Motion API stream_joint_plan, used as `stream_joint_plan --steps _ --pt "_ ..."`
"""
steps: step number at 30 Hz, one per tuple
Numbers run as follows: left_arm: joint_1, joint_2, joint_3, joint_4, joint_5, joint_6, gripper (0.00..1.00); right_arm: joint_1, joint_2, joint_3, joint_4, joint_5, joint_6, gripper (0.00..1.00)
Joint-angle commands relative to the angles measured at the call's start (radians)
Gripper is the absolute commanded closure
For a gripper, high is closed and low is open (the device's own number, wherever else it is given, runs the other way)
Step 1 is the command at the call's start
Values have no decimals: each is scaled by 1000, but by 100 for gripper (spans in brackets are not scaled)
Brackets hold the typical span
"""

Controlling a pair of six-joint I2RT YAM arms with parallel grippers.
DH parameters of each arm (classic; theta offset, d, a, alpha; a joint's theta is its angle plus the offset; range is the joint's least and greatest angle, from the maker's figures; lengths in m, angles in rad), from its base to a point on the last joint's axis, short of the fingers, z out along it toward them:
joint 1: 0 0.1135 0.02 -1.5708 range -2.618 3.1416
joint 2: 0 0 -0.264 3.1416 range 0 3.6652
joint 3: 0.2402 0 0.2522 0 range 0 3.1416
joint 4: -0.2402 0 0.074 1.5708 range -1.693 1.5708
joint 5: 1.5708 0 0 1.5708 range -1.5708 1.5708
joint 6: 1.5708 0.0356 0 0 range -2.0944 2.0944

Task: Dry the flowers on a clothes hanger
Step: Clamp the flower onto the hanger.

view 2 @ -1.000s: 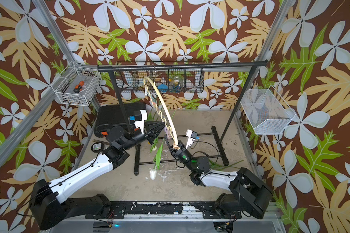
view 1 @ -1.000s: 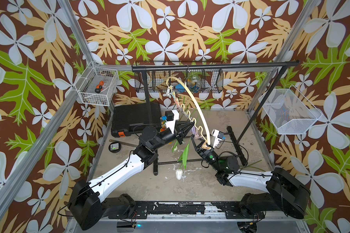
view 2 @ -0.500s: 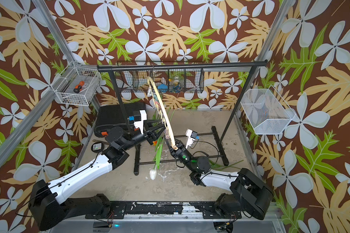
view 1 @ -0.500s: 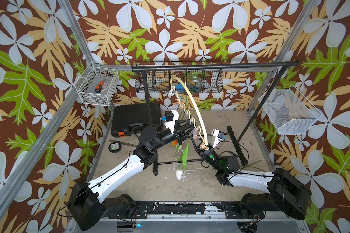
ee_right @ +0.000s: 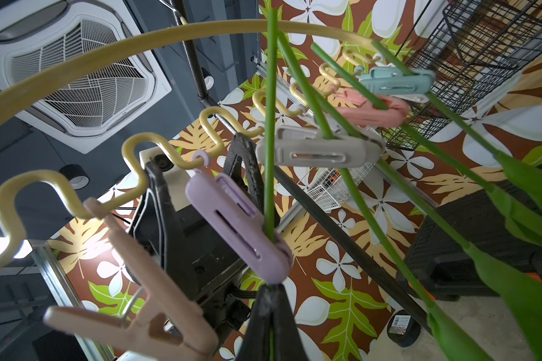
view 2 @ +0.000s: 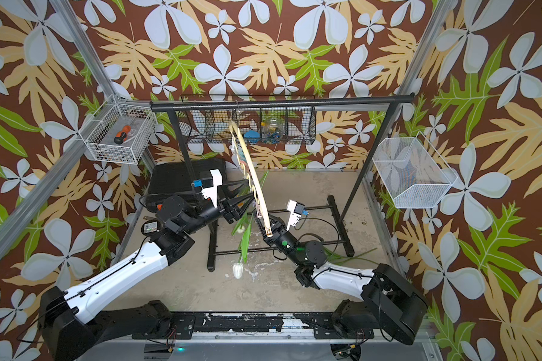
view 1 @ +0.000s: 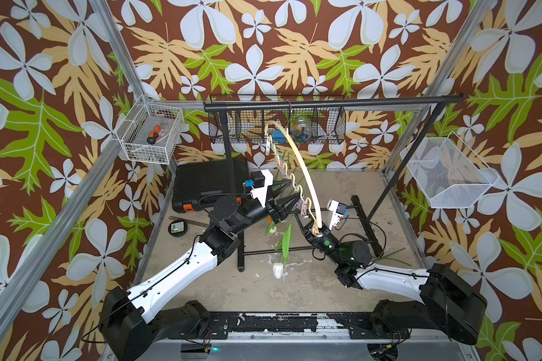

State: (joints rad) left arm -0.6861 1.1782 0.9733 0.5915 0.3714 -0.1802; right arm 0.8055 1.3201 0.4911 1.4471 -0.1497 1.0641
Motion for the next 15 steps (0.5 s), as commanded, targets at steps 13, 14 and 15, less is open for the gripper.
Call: stream_joint_plan --steps 13,14,15 --pt "0 -54 -21 -69 -32 31 37 -8 -179 22 -453 104 -236 76" --pt "0 -56 -23 -72 -34 30 37 -12 -187 19 -461 104 -240 75" --pt "0 -60 -24 -77 -35 33 37 -17 -196 12 -468 104 -242 75"
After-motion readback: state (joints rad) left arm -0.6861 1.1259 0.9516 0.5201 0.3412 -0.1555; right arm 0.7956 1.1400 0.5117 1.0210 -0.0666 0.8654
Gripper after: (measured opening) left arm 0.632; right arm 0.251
